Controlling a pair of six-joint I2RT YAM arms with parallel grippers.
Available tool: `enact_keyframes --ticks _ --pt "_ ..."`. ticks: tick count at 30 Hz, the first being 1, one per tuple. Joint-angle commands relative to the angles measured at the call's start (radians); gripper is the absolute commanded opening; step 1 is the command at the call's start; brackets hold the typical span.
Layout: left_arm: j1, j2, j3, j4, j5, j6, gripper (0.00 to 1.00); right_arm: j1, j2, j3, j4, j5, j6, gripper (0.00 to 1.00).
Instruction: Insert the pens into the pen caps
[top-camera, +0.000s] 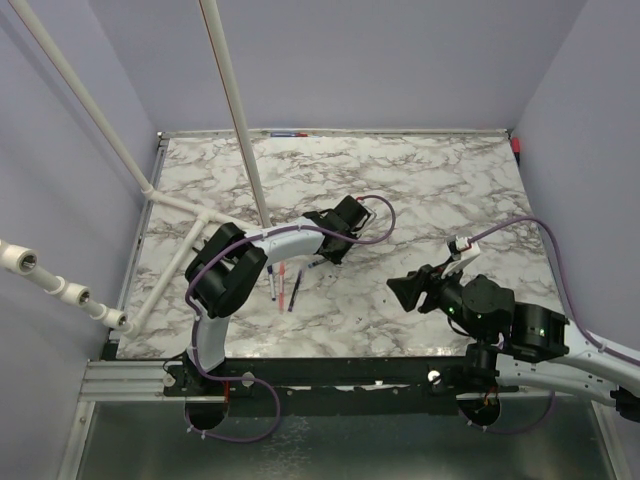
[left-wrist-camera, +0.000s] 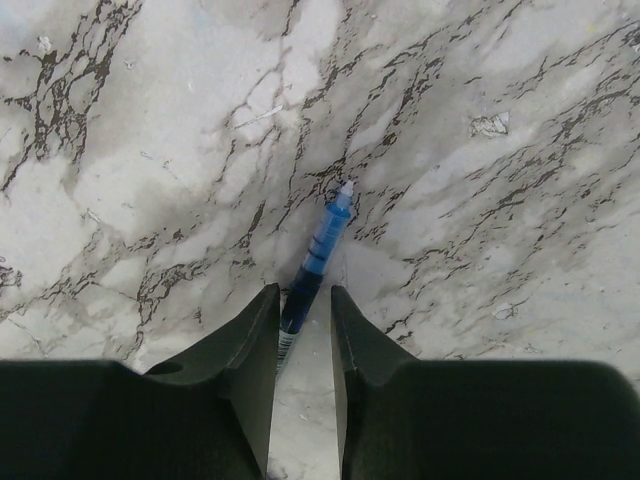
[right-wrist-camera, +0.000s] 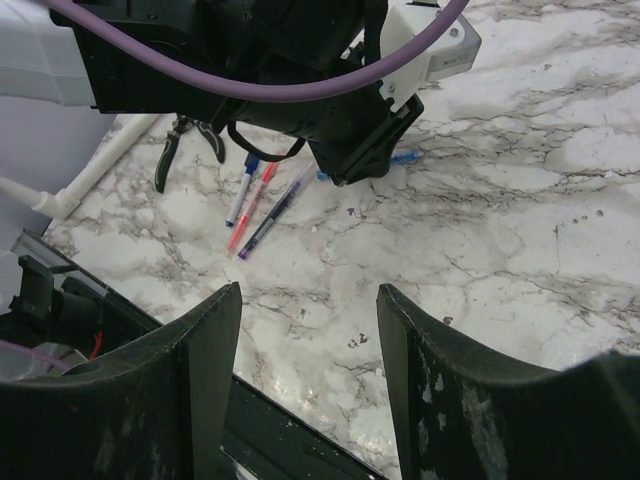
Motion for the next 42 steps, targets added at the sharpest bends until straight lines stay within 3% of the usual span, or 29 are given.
enact_keyframes --ticks 1,6,9,25,42 --pt "0.005 0.051 -0.027 -0.013 0.003 0.003 0.24 0.006 -0.02 -0.006 -0.018 -0.01 0.013 0.6" --pt "0.005 0.064 -0.042 -0.013 0.015 -0.004 0.14 0.006 -0.037 -0.009 -0.029 -0.011 0.019 0.6" --pt "0.002 0.066 -0.037 -0.013 0.03 -0.015 0.0 0.006 -0.045 -0.007 -0.036 -0.012 0.022 0.6" --pt "-0.036 -0.125 -0.04 0.014 0.111 -0.097 0.0 0.006 -0.082 0.027 -0.075 0.021 0.03 0.58" --pt "-0.039 -0.589 -0.298 0.206 0.317 -0.212 0.0 0.006 0.029 0.014 0.101 -0.029 -0.044 0.57"
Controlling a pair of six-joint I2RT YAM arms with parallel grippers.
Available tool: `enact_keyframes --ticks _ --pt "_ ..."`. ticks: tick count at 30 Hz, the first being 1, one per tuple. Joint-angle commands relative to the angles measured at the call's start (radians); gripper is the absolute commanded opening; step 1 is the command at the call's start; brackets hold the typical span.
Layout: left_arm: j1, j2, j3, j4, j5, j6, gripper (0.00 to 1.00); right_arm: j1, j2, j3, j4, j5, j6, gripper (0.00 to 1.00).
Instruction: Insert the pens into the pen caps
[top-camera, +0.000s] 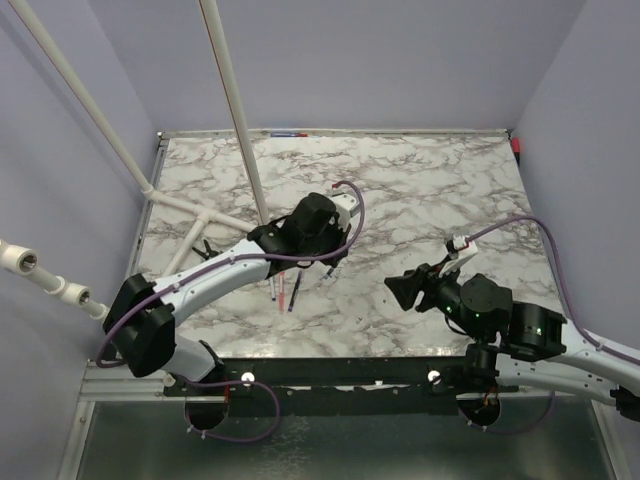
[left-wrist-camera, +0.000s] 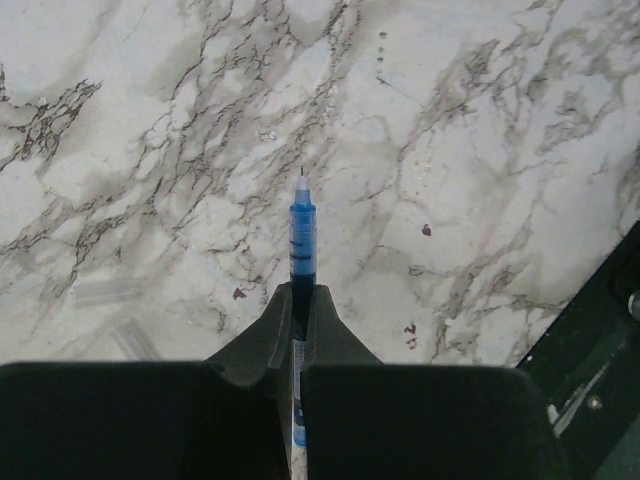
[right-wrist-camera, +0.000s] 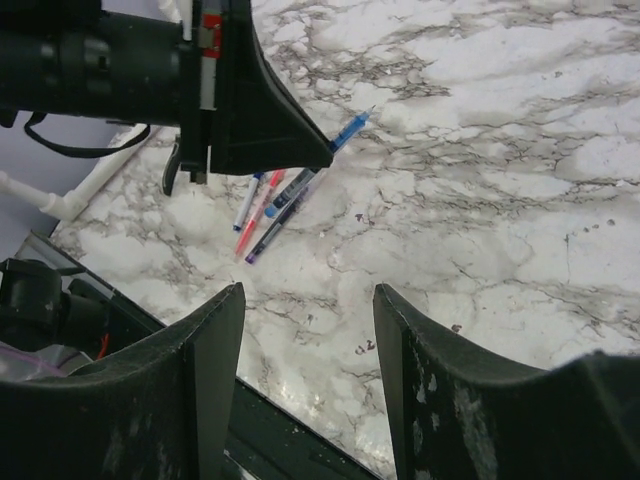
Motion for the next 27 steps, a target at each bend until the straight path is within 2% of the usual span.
enact_keyframes --ticks 1,12,27 --pt "-0.003 -0.143 -0.097 0.111 0.105 -0.042 0.0 0.006 0.04 0.015 0.103 -0.028 -0.054 0.57" --pt "-0.002 -0.447 -0.259 0.258 0.175 -0.133 0.0 0.004 0.174 0.092 0.258 -0.103 -0.124 0.57" --pt "-0.003 -0.72 -0.385 0.333 0.213 -0.217 0.0 -0.078 0.398 0.268 0.387 -0.285 -0.129 0.56"
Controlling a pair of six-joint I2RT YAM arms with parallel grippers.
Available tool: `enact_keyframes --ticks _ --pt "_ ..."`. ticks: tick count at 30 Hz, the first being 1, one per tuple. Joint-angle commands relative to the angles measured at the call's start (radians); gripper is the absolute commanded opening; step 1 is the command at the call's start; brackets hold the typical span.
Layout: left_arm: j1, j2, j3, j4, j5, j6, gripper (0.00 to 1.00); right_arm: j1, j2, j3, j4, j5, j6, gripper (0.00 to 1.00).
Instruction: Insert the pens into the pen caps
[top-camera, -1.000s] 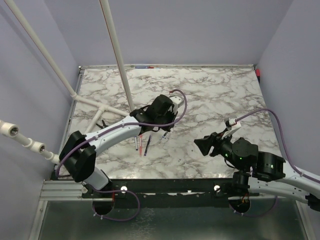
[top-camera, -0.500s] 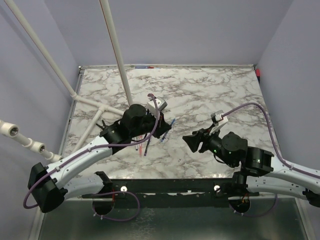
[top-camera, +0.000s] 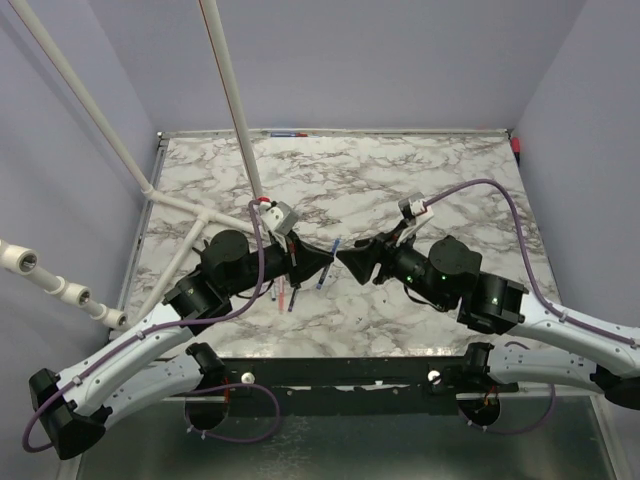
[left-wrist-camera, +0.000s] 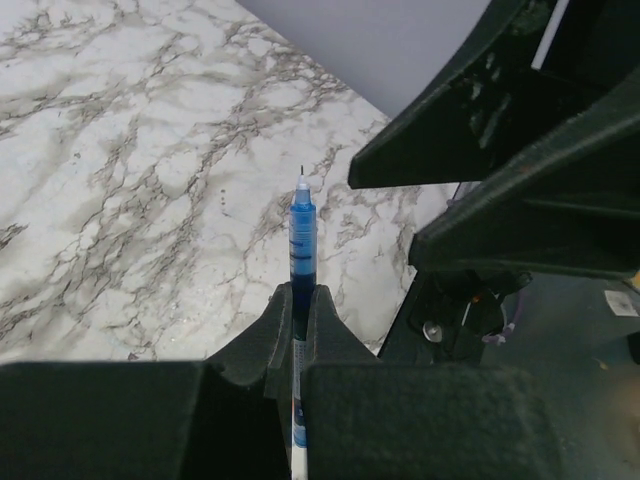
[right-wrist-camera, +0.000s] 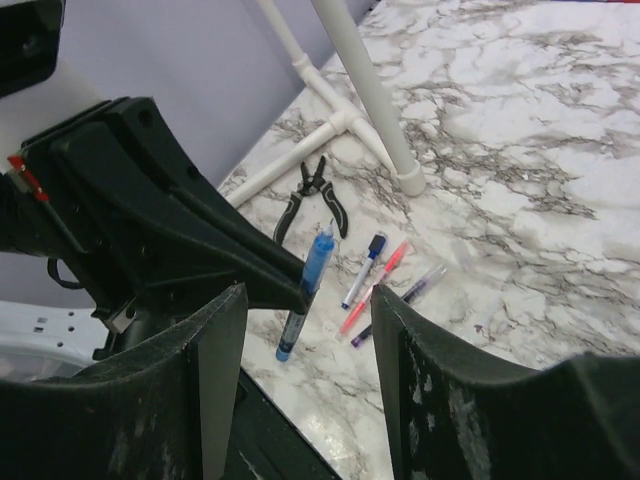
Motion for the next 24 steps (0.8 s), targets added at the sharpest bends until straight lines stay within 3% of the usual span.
enact_keyframes --ticks 1,12,24 --pt "-0.003 -0.074 -0.04 0.039 0.032 -0.042 0.0 -0.032 0.046 0.058 0.056 -0.087 0.003 0.56" --pt "-0.001 -0.178 -0.067 0.04 0.022 -0.08 0.0 -0.092 0.148 0.117 0.134 -0.259 0.041 0.5" --pt "-0.002 -0.19 -0.065 0.039 0.003 -0.092 0.0 -0.106 0.171 0.108 0.194 -0.348 0.055 0.41"
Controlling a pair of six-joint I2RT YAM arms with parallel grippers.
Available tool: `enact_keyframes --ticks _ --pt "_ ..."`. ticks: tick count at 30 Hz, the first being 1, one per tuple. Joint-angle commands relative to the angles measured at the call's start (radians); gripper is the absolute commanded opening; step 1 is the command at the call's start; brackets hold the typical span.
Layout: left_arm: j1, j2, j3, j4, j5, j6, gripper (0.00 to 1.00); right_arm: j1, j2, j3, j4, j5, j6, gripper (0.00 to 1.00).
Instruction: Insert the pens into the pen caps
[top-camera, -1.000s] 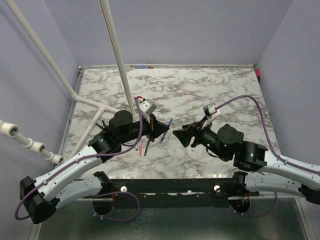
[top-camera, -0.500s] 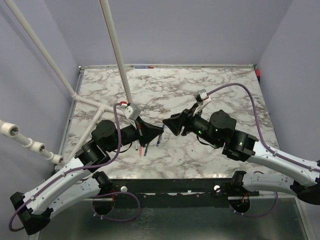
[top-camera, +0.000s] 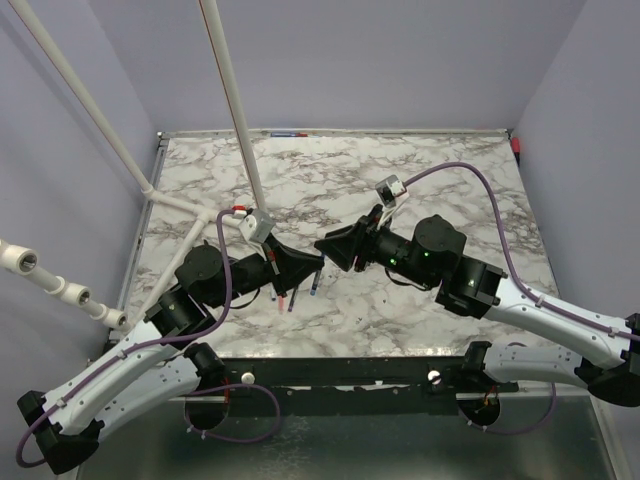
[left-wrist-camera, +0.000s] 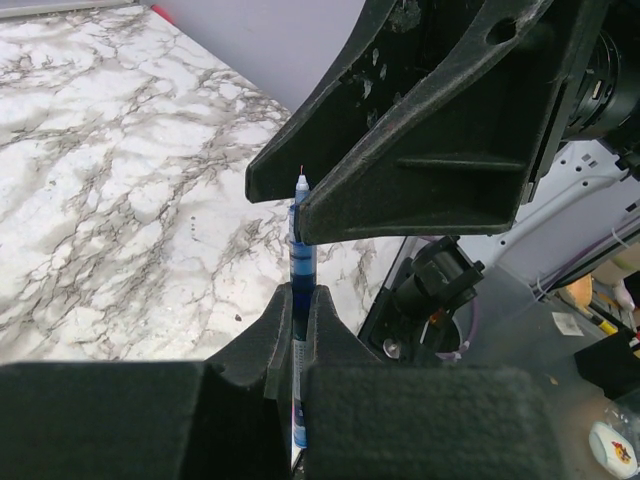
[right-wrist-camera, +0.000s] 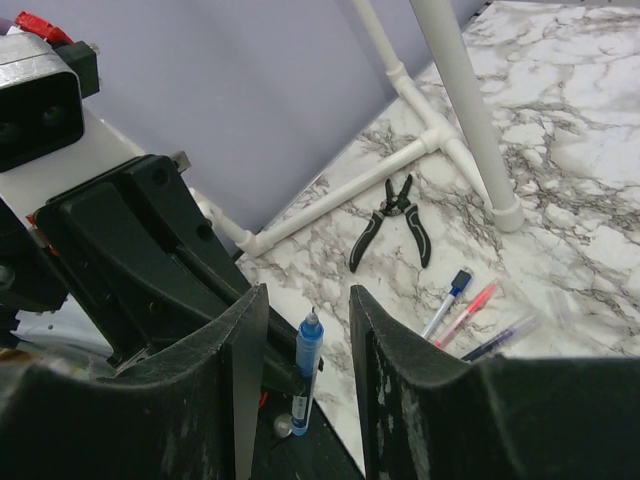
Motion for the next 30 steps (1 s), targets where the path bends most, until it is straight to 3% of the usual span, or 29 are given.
enact_keyframes --ticks 1,7,20,27,30 --pt "-0.001 -0.005 0.0 0.02 -0.006 -0.009 0.0 -0.011 0.01 0.015 0.04 -0.064 0.013 0.41" --pt "-0.002 0.006 0.007 0.041 -0.008 -0.011 0.0 -0.017 0.01 0.006 0.047 -0.076 0.021 0.35" --pt "-0.002 0.004 0.018 0.065 -0.017 -0.028 0.0 -0.022 0.012 -0.023 0.059 -0.107 0.032 0.34" --pt "-0.001 0.007 0.015 0.076 -0.017 -0.037 0.0 -0.023 0.008 -0.026 0.064 -0.122 0.033 0.17" --pt "-0.002 0.007 0.013 0.084 -0.019 -0.042 0.0 -0.023 0.009 -0.026 0.064 -0.126 0.033 0.01"
